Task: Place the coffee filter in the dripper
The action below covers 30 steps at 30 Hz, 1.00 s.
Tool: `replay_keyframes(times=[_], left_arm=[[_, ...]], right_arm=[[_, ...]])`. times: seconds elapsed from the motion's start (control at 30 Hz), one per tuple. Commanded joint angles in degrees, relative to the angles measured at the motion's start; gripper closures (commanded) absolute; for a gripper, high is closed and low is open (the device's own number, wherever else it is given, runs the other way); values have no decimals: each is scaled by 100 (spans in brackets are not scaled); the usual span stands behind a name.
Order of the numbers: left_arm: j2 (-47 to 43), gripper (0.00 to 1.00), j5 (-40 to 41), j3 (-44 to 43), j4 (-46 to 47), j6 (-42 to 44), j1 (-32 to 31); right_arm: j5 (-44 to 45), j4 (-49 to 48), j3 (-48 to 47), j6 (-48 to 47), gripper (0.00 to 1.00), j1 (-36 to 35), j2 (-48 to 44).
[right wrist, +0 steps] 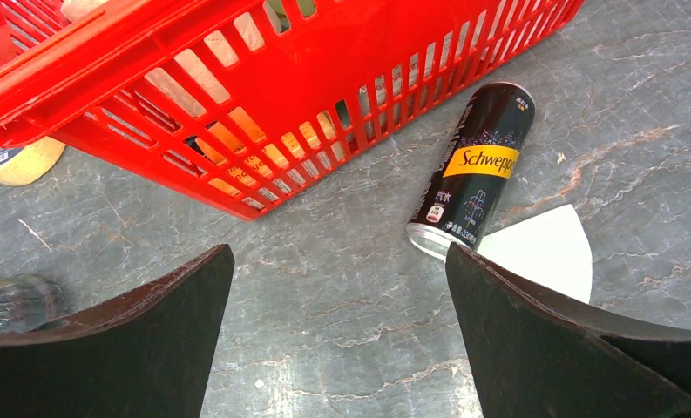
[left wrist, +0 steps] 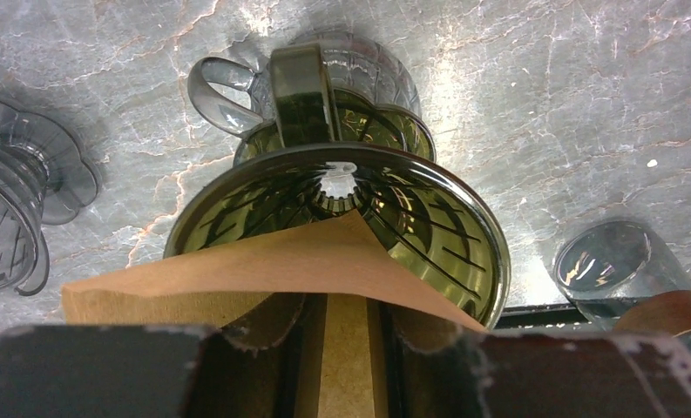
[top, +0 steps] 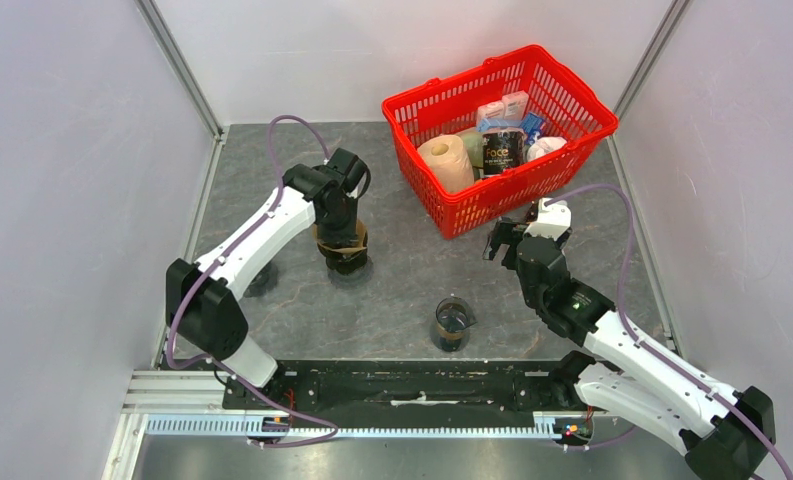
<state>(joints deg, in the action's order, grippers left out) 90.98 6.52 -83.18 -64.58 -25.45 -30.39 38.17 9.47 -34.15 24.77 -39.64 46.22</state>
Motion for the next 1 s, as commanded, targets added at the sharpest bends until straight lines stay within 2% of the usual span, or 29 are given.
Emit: replay_keyframes(times=[0.0,0.37,0.7,0.97], left_arm=[[-297,70,227,-9,138,60,-151],[-432,69,409,-54,144,13,-173],[-298,69,229,309,409,-29,-169],[-156,69,560,411,571,-79,-169]], right_arm=[[37,-243,-30,-52,1,-4,4],[25,-242,-30,-64,1,-9,1],[33,-244,-32,-68,1,-9,23],[35,-246,-30,-65,1,-9,24]])
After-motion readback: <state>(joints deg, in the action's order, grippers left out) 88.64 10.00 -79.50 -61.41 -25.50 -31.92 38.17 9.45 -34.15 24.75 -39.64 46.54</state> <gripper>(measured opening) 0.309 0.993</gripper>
